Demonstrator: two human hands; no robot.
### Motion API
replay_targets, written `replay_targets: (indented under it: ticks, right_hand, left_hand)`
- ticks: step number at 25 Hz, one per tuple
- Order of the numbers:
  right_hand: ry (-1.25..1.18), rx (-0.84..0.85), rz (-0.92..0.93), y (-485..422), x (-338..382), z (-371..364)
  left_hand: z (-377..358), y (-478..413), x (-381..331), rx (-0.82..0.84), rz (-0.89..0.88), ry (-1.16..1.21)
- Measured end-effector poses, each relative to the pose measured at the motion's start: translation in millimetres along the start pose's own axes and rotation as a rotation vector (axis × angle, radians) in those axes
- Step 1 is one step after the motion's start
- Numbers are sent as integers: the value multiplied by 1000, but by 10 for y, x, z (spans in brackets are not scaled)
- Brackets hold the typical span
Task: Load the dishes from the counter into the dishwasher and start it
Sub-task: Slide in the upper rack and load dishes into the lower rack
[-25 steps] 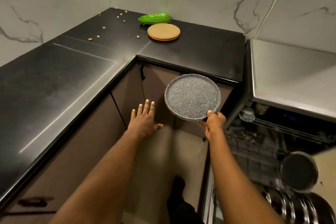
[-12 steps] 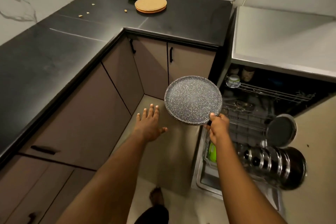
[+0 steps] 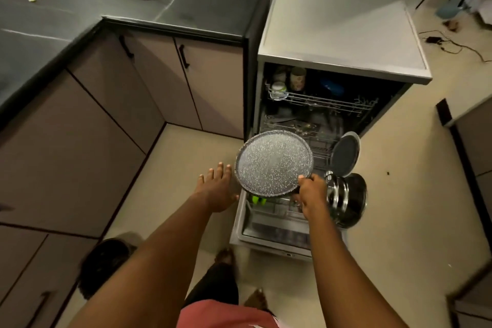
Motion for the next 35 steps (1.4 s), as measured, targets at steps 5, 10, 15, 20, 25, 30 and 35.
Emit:
replay_targets:
  ticks: [5,10,15,20,25,30,35]
  right_hand:
    - [32,-95,-38,-399,-113,559]
    - [151,-179,-13,-909,-79,897]
    - [307,-154,6,-1632,-11,1095]
    - [452,-178,30,-2562,-131,1162]
    - [562,-303,189,-3689,-476,1081]
    - [714,-399,290,-4341,-855,1049]
    - [845,-409,345,-4605,-922,994]
  left_hand:
    - [-12,-298,-703,48,-73,-26]
    - [-112,-855,-1278,130,-133,-90]
    - [-197,-1684,-1872,228,-183,-130]
    - [-481,-2755,-2437,248,-225,-147]
    - [-1050,-4054,-3007,197,-209,-136]
    - [-1876,-4712,-3288,239,-257,-242]
    - [-2348,-5056,-3528,304,-264,-299]
Point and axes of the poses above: each hand's wrist, its own y-axis away from the middle knuckle, its own z-axis out of the back of the hand, x = y × z, the point moved 4 cm from there along -y, towards the middle knuckle, and after that the axes turned 10 degrees about z, right-handed, at the moved point
